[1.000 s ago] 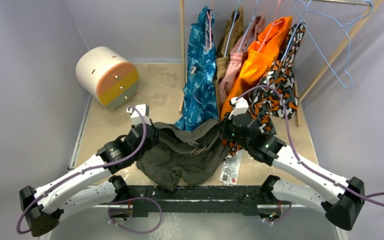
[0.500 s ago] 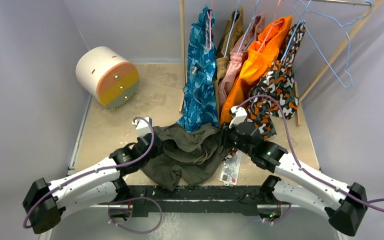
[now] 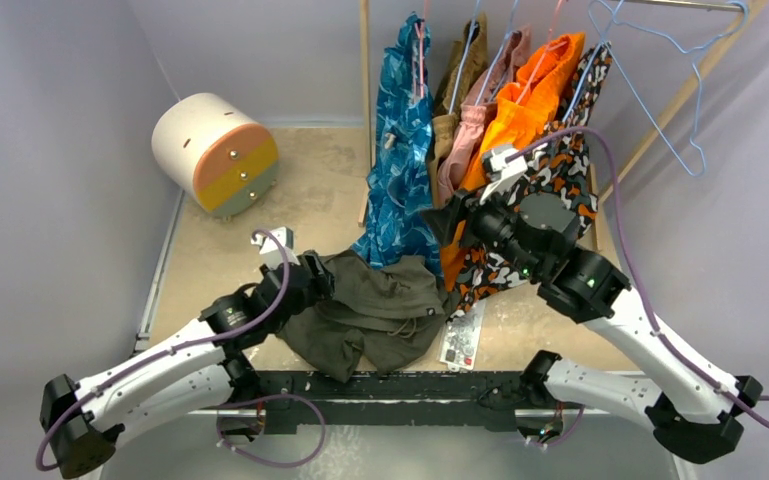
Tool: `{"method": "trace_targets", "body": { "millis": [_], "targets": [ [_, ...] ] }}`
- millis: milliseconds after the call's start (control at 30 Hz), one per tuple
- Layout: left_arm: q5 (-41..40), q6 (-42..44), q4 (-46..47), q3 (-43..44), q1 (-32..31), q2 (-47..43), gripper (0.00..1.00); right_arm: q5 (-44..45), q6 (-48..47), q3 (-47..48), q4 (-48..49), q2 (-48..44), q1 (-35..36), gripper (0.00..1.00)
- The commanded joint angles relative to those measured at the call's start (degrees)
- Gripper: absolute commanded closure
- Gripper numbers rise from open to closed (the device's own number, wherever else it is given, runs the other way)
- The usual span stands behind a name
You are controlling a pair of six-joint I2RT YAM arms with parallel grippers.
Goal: Place the shorts on the hanger
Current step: Adjust the shorts at the center of the board, then pick up the hanger from the clothesline.
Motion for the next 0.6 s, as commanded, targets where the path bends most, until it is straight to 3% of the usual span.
{"method": "trace_targets", "body": {
  "millis": [0, 133, 200, 300, 567],
  "targets": [
    [-1.75, 2.33, -4.33, 6.64, 0.18, -2.9, 0.31, 4.67, -6.96, 7.06, 0.4, 1.68, -0.18, 0.4],
    [-2.17, 6.25, -7.43, 11.93, 0.14, -4.59, 0.28, 5.46, -14.51, 10.85, 8.08, 2.97, -0.18, 0.4],
    [-4.3, 7.36, -9.18, 14.39, 0.17, -5.28, 0.27, 6.71, -16.99, 16.53, 7.03, 6.45, -0.19, 0.4],
    [-6.76, 9.62, -10.54, 16.92, 0.19, -6.25, 0.26, 15.79, -18.45, 26.81, 2.55, 13.5, -0.58, 0.4],
    [-6.97, 16.2, -6.14, 20.69, 0.17, -3.38, 0.23, 14.66, -15.14, 36.04, 3.51, 21.78, -12.65, 0.42]
  ]
}}
